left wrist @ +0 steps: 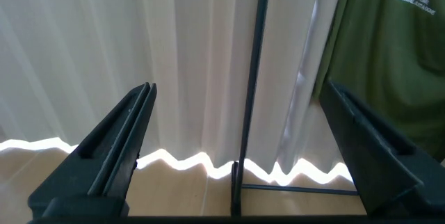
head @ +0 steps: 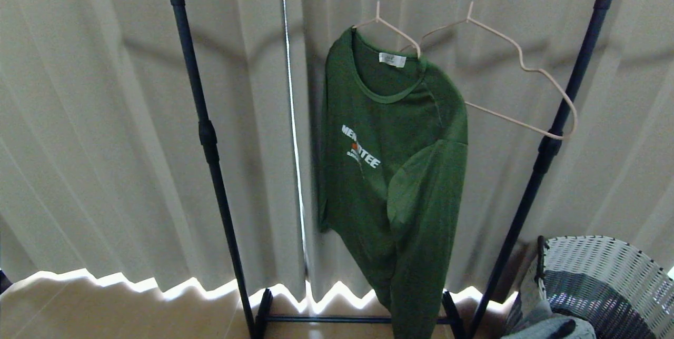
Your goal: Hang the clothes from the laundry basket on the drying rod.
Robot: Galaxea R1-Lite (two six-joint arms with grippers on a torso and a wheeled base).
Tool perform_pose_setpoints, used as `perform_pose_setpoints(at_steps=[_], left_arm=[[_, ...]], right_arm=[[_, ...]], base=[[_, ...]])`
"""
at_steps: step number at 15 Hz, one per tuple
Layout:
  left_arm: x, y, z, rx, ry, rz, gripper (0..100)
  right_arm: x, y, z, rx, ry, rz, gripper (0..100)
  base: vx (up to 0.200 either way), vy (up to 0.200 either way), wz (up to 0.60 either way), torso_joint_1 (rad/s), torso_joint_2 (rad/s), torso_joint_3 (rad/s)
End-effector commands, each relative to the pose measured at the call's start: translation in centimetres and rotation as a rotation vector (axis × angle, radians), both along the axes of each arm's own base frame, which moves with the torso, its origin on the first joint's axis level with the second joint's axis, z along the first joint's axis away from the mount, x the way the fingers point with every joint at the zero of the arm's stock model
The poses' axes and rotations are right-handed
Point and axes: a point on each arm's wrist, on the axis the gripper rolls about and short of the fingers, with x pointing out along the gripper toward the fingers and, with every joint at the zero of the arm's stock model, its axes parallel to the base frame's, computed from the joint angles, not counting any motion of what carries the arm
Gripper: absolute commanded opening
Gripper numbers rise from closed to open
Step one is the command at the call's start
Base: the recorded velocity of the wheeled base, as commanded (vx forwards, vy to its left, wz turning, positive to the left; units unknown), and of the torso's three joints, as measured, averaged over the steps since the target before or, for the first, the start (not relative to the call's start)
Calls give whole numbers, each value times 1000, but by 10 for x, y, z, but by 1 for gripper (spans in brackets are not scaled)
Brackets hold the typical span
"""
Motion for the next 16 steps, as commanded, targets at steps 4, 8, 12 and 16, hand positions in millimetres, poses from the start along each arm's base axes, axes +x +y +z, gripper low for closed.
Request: perform_pose_setpoints(at_steps=[4,8,12,16], left_arm=[[0,0,0,-2,-1,2,100],[0,0,0,-2,-1,0,100],[0,0,0,-2,-1,2,100],[0,0,0,-2,-1,2,100]], right_arm=[[0,0,0,-2,-1,3,100],[0,0,0,-4,2,1,100],[-1,0,1,-8,1,1,100],[14,-1,39,-29,188,73,100]], base=[[0,-100,0,-1,2,6],[0,0,0,0,0,0],[0,0,0,0,0,0],[0,0,0,0,0,0]])
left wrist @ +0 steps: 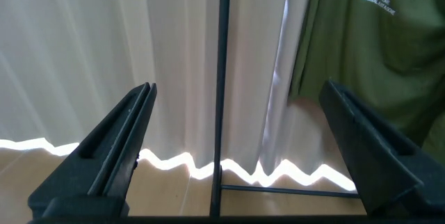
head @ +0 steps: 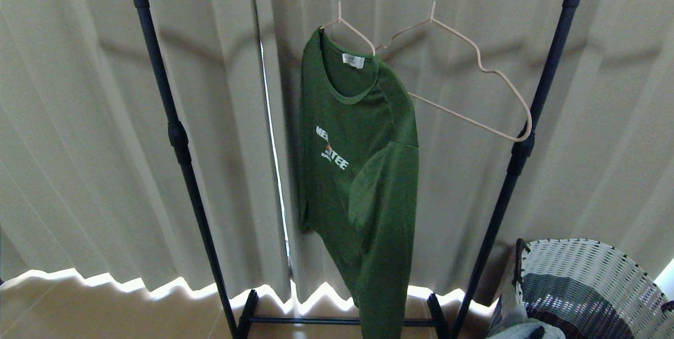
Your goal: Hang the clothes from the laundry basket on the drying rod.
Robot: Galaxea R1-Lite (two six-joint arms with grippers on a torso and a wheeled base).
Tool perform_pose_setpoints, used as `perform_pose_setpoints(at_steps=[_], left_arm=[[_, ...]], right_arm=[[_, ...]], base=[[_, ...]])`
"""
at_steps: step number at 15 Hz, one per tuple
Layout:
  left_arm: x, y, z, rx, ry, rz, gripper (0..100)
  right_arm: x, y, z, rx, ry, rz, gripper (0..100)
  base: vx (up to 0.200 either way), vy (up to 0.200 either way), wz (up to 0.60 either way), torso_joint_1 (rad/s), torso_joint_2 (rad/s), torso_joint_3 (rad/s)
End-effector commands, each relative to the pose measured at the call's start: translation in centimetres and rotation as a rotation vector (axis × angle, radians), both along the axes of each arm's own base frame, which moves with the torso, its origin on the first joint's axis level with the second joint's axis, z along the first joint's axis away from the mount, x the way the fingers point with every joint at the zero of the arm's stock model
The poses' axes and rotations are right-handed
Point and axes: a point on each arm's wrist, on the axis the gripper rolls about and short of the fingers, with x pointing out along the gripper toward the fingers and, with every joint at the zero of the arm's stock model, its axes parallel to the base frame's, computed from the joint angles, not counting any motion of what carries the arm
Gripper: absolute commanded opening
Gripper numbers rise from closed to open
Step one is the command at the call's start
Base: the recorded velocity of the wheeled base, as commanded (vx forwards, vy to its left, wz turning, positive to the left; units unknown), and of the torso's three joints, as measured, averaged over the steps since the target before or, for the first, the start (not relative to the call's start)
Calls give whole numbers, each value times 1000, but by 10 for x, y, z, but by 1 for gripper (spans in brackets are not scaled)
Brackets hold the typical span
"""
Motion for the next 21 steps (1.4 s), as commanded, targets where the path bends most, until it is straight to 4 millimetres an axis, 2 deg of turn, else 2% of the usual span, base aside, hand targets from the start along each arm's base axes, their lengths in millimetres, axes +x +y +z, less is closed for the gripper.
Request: perform_pose_setpoints(at_steps=[1,2,4,5,7,10,14,17,21], left_arm=[[0,0,0,0,0,1,100],[0,0,0,0,0,1,100],[0,0,0,0,1,1,100],[0,0,0,0,0,1,100],[0,0,0,0,1,1,100],[0,0,0,0,0,1,100],[0,0,0,0,0,1,100],[0,0,0,0,1,1,100],[0,0,0,0,0,1,100]], right_arm=[[32,2,31,-47,227,86,100],[50,4,40,-57,323,95,100],[78,7,40,-75,479,99,100],[101,10,32,-99,601,104,100],[127,13,22,-110,692,95,100],[151,12,0,-175,866,69,100],[175,-3,-23,-253,1034,50,100],[198,-8,-40,-273,1045,51,100],[218,-8,-59,-273,1057,53,100]], base=[[0,0,0,0,0,0],[0,0,0,0,0,0],[0,0,0,0,0,0],[0,0,0,0,0,0],[0,0,0,0,0,0],[0,0,0,0,0,0],[0,0,0,0,0,0],[0,0,0,0,0,0],[0,0,0,0,0,0]])
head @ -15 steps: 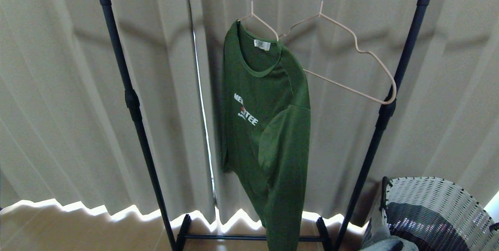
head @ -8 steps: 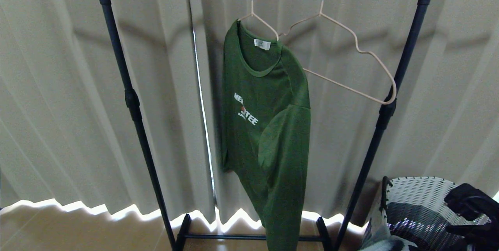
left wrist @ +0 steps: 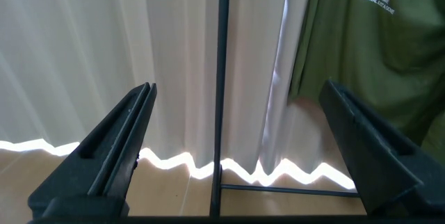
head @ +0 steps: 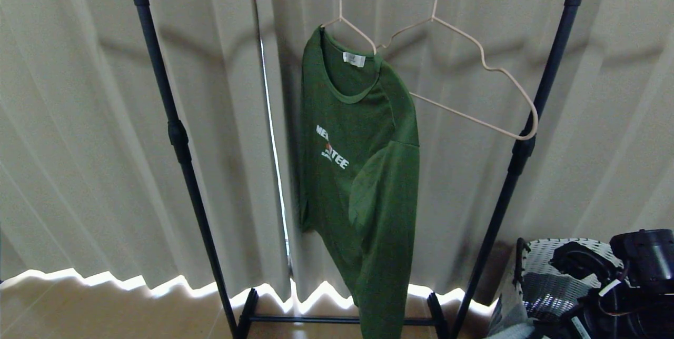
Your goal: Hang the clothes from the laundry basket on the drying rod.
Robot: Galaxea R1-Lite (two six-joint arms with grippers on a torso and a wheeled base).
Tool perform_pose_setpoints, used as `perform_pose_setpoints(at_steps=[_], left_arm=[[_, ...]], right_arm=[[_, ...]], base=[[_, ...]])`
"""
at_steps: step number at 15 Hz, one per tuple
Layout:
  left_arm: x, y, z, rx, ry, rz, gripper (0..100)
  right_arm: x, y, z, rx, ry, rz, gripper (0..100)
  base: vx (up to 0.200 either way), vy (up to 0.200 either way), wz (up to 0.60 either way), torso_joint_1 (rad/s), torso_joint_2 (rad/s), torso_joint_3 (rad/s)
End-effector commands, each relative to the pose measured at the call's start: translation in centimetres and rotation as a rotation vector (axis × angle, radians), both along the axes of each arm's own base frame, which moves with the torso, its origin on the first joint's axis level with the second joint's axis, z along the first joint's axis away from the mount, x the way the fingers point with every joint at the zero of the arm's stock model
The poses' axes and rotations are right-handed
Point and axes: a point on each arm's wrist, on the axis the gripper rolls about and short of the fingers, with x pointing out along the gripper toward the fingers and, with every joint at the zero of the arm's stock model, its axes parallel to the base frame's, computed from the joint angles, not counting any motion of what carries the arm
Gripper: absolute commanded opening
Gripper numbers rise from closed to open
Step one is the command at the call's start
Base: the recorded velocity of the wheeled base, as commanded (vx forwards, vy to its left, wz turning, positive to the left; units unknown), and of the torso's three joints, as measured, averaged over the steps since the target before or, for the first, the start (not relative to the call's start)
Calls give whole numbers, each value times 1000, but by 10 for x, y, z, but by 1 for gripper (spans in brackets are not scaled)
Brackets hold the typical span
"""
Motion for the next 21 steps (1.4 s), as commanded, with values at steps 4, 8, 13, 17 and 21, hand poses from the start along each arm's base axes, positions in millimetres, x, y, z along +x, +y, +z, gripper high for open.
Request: perform_pose_setpoints(at_steps=[4,8,13,17,21], left_arm=[[0,0,0,0,-1,1,100],[0,0,0,0,-1,1,100],[0,0,0,0,1,1,100],[0,0,0,0,-1,1,100],[0,0,0,0,-1,1,100]], right_arm=[[15,0,-26,-15,114,-6,100],[22,-2,-31,-47,131,-26,100],[27,-3,-42,-97,119,-54,0],[24,-4,-46,-102,125,-58,0],[14,-3,-31,-86,64,-64,0]], base=[[0,0,0,0,0,0],[0,0,0,0,0,0],[0,0,0,0,0,0],[0,0,0,0,0,0],[0,0,0,0,0,0]])
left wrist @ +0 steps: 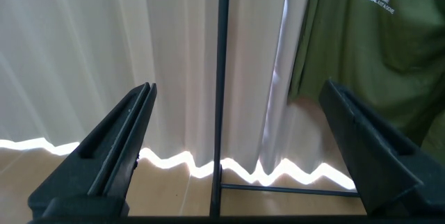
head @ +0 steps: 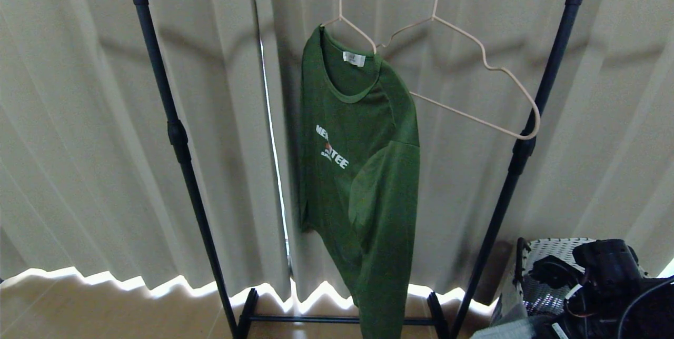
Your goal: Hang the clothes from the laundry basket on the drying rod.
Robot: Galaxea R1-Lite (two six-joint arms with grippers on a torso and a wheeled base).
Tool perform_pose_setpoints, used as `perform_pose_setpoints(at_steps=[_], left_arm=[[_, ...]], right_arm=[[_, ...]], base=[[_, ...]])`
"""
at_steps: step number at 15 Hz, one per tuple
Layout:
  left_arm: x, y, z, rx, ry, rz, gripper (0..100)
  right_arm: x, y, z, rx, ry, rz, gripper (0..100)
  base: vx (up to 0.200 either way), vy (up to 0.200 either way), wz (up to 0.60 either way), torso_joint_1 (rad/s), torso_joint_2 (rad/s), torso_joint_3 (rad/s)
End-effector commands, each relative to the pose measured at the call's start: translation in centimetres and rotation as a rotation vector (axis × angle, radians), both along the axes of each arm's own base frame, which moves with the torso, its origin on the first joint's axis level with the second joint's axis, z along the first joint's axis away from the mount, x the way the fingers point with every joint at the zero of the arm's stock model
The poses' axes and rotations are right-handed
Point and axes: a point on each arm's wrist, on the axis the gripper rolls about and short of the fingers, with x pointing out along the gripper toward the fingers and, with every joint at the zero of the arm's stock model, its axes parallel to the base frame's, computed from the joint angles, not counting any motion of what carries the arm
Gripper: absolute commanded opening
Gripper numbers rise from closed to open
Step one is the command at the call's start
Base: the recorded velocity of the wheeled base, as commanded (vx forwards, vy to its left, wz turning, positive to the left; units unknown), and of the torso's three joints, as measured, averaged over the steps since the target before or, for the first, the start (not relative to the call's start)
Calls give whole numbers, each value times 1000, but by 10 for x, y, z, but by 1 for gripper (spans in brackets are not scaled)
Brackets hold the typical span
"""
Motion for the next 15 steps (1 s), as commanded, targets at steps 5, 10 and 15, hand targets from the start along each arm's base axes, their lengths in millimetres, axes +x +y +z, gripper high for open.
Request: perform_pose_setpoints(at_steps=[5,10,15], left_arm=[[0,0,0,0,-1,1,100],[0,0,0,0,-1,1,100],[0,0,0,0,1,1,100]], right_arm=[[-40,8,78,56,-393,9,0],[-54,13,126,96,-669,72,0],[-70,19,135,109,-742,120,0]], base=[[0,0,0,0,0,0],[0,0,0,0,0,0],[0,0,0,0,0,0]])
